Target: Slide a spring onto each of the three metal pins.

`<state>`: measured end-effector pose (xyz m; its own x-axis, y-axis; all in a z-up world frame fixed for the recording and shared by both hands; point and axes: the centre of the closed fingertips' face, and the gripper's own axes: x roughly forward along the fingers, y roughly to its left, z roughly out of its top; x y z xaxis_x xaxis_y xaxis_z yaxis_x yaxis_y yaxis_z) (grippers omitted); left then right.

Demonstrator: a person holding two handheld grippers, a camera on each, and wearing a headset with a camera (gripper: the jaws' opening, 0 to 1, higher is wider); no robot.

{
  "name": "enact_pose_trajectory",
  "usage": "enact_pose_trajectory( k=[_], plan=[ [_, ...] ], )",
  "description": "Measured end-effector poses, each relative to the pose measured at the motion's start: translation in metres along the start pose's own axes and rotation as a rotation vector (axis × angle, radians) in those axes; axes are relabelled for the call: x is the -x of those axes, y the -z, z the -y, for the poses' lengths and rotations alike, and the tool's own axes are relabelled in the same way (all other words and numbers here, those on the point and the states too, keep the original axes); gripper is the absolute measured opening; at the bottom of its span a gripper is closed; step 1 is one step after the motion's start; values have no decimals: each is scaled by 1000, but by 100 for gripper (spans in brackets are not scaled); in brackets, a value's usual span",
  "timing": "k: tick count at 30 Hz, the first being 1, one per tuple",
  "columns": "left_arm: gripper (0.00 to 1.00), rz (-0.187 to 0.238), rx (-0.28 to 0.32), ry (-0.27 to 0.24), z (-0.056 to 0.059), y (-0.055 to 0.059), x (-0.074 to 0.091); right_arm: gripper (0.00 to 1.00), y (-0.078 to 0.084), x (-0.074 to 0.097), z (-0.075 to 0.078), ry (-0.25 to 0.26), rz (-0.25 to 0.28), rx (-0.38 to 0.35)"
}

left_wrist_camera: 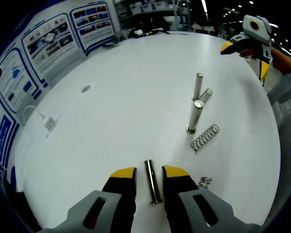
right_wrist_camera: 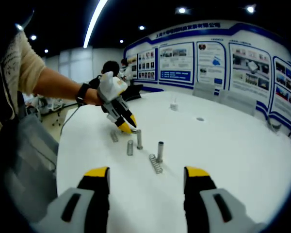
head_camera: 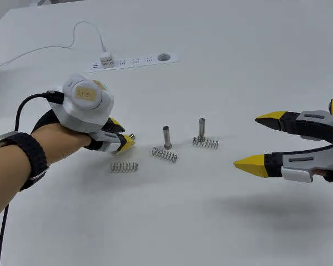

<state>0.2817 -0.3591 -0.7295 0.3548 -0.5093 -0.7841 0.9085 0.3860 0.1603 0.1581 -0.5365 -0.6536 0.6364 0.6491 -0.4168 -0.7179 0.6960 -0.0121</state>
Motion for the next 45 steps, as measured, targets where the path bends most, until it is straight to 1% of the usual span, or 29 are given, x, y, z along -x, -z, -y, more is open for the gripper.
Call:
enact_pose_trajectory(
  k=[2,5,12,15,17,18,21,23,25,32,34,38,42,45],
  plan=[
    [18,-13,7,0,-1,0,-1,63,0,0,1,2,2,-1],
    [16,-20,14,4,-2,-1,-2,63,-1,1,1,4,8,-5],
    [13,-56,31,11,-4,-1,-6,63,-1,2,2,7,15,-10],
    [11,-76,36,20,-2,0,-7,63,0,3,3,11,16,-13],
    [9,-96,36,26,0,3,-8,63,0,4,3,12,17,-15],
    [9,-88,42,21,-1,1,-8,63,0,4,3,13,17,-15],
    [9,-95,63,25,0,2,-7,63,0,4,3,14,16,-15],
    [9,-101,65,26,0,2,-7,63,-1,4,2,13,15,-14],
    [9,-103,53,25,1,2,-6,63,-1,3,2,11,13,-13],
    [9,-108,35,15,0,2,-6,63,-2,3,0,12,-3,-5],
    [9,-108,40,9,0,2,-6,63,-2,2,-1,11,-9,0],
    [8,-103,72,1,-1,2,-6,63,-2,1,-3,10,-24,11],
    [8,-113,83,1,-1,5,-5,63,-5,2,-2,16,-26,18],
    [7,-105,92,0,-3,4,-1,63,-7,3,-1,22,-25,21]
  ],
)
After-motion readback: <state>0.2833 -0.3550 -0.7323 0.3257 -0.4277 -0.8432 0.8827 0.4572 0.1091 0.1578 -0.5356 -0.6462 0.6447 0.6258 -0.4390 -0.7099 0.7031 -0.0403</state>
